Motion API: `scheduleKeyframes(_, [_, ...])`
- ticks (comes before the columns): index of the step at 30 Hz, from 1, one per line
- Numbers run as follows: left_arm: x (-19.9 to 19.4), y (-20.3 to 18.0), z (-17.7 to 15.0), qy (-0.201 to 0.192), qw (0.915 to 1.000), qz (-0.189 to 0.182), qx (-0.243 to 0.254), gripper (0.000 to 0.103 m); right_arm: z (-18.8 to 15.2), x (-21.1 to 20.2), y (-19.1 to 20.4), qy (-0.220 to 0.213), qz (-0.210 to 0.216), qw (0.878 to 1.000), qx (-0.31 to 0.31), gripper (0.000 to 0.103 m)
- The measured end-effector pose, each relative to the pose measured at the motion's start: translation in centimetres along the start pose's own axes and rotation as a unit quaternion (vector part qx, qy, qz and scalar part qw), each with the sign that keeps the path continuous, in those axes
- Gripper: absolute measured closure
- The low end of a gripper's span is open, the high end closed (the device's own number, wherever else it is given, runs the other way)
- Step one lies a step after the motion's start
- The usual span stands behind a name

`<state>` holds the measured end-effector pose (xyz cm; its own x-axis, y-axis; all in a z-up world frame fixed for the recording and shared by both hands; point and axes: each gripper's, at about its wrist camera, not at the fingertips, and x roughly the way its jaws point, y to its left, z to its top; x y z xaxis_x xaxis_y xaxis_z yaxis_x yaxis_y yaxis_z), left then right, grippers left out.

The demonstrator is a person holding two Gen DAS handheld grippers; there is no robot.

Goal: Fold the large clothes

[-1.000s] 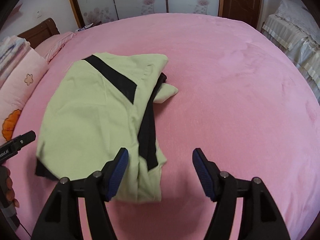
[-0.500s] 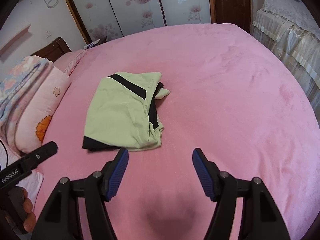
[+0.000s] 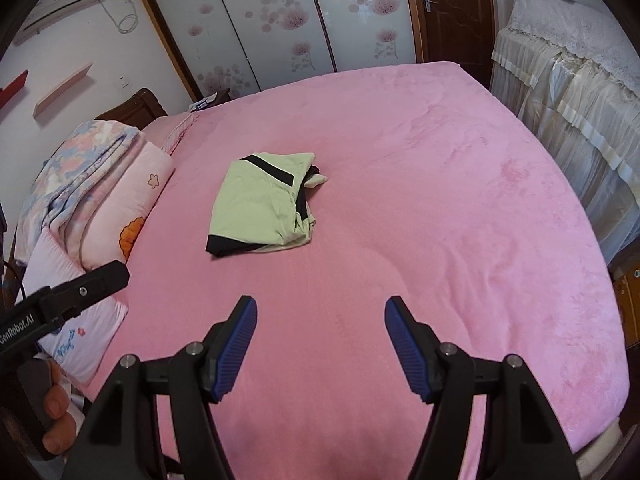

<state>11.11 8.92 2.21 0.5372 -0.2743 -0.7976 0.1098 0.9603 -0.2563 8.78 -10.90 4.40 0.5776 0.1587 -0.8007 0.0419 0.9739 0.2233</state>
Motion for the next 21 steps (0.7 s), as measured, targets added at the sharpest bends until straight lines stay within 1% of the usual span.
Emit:
scheduleKeyframes(4, [-1.9,-1.4,-3.1,-0.001,0.9998,0.021,0.003,0.008,-2.0,-2.8,-0.5,-0.003,-0.004,1.0,-0.013,0.036])
scheduleKeyframes(6, [-2.6,-2.1,-4.7,0.001,0.9996,0.026,0.008,0.008,-3.1,-3.6,-0.7,-0.003,-0.007,1.0,-0.016,0.036])
scheduleKeyframes(8, [-3.0,-2.9,-6.5,0.002,0.9989,0.043,0.018,0.008,-4.2,-4.3,-0.9,-0.003,-0.006,1.0,-0.019,0.036])
scheduleKeyframes(10, [-3.1,-3.7,-8.2,0.003,0.9979,0.055,0.033,0.008,-5.2,-4.7,-1.1,-0.003,-0.014,1.0,-0.025,0.036])
scheduleKeyframes(13, [-3.4,-4.6,-10.6,0.003,0.9961,0.077,0.042,0.008,-7.1,-5.5,-1.6,-0.001,-0.021,0.999,-0.029,0.036])
scheduleKeyframes(17, [-3.8,-5.4,-12.7,0.012,0.9958,0.08,0.042,0.008,-9.1,-6.4,-2.3,0.004,-0.033,0.999,-0.029,0.036])
scheduleKeyframes(21, [-4.7,-5.9,-14.4,0.01,0.996,0.081,0.038,0.008,-10.6,-7.2,-2.8,0.003,-0.038,0.999,-0.038,0.036])
